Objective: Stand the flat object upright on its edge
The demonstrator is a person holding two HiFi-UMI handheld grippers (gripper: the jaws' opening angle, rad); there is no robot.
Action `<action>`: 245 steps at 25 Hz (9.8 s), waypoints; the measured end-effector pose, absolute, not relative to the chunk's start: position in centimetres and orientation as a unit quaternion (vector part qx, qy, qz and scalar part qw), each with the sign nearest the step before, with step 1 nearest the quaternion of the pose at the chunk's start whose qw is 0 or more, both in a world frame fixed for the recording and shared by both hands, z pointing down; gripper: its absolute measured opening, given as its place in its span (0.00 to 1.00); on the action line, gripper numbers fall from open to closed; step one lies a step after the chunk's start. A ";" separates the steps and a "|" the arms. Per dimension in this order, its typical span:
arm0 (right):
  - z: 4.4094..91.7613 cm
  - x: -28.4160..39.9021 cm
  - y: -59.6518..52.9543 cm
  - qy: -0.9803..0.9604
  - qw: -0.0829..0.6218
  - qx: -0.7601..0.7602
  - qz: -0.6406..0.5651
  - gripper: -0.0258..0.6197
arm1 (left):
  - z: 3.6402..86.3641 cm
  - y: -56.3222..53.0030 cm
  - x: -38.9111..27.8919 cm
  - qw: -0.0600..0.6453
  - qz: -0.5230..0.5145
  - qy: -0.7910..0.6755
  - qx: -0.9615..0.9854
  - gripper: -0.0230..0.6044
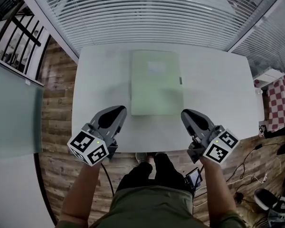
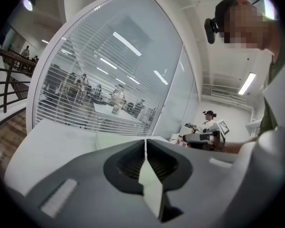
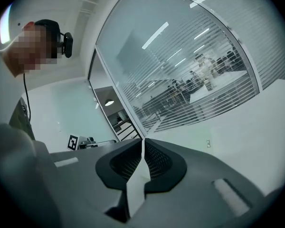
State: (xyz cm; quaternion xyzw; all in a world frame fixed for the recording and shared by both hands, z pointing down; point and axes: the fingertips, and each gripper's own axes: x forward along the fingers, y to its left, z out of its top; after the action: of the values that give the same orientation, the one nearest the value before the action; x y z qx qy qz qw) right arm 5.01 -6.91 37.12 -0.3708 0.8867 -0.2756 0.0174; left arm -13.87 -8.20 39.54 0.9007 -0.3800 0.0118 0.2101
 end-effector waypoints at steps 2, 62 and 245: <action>37.6 5.3 -8.0 0.886 0.014 -0.371 -0.278 0.05 | 39.9 -9.2 -13.5 0.212 0.017 -0.381 0.900 0.06; 55.1 9.9 -24.2 0.830 -0.084 -0.376 -0.404 0.53 | 55.7 -24.0 -10.4 0.361 0.120 -0.376 0.845 0.62; 30.7 10.1 -11.0 0.872 -0.034 -0.488 0.025 0.44 | 30.9 -10.4 -11.1 -0.020 0.031 -0.483 0.875 0.40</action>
State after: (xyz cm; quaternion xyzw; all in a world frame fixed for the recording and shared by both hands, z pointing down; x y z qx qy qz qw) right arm 10.05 -11.00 30.67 -0.4882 0.8717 0.0251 -0.0343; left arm -11.14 -10.37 30.89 0.8747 -0.4833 0.0305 -0.0196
